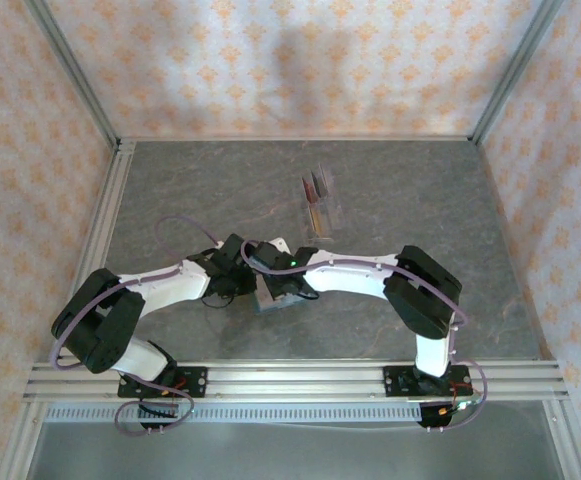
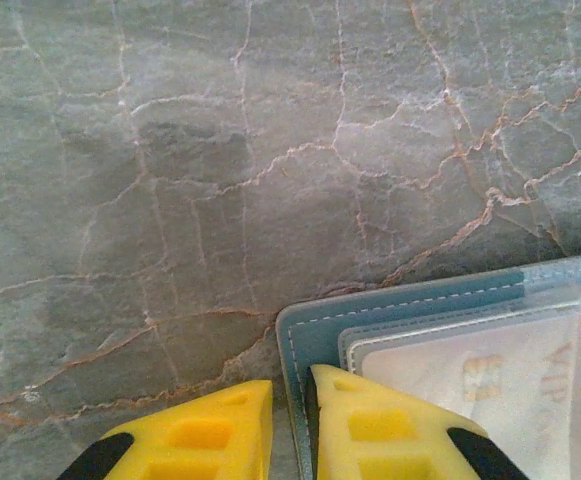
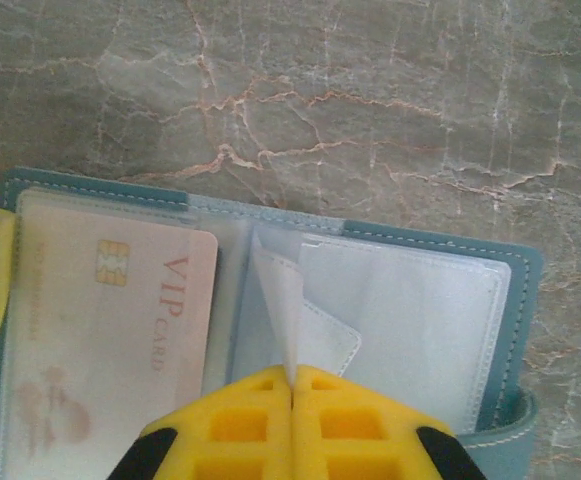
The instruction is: Put the credit cards into the card holder
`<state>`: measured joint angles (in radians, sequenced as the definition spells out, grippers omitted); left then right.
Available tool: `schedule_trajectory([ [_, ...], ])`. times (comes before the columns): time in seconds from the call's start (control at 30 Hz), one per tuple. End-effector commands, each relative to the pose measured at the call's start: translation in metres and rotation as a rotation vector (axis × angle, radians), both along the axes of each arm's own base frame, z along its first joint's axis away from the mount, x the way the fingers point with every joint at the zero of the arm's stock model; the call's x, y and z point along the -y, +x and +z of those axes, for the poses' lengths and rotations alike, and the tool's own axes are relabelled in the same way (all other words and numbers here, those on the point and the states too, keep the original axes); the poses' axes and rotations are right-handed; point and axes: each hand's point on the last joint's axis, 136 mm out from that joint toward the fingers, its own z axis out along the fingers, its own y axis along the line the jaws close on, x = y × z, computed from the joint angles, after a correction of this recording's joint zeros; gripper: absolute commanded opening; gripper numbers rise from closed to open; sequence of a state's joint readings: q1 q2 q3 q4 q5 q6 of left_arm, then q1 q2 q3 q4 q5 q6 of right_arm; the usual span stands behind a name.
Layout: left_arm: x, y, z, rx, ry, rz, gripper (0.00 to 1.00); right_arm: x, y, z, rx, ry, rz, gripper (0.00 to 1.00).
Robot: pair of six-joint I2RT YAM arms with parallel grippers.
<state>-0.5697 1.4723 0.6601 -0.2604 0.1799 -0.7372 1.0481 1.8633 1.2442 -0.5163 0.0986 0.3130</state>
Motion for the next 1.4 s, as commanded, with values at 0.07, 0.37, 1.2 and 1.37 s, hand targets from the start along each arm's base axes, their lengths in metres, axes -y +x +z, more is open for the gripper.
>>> schedule_trajectory([
  [0.07, 0.020, -0.026, -0.020, -0.103, -0.045, -0.044, 0.18, 0.002, 0.014, 0.003, 0.027, -0.042, 0.003, 0.04],
  [0.37, 0.024, -0.024, -0.024, -0.110, -0.046, -0.036, 0.18, -0.009, 0.004, 0.010, -0.081, 0.166, -0.015, 0.38],
  [1.2, 0.022, -0.025, -0.024, -0.110, -0.034, -0.041, 0.18, -0.025, -0.048, 0.003, -0.317, 0.528, -0.066, 0.47],
  [1.37, 0.022, -0.025, -0.025, -0.112, -0.033, -0.042, 0.18, -0.028, -0.054, 0.004, -0.310, 0.527, -0.057, 0.50],
])
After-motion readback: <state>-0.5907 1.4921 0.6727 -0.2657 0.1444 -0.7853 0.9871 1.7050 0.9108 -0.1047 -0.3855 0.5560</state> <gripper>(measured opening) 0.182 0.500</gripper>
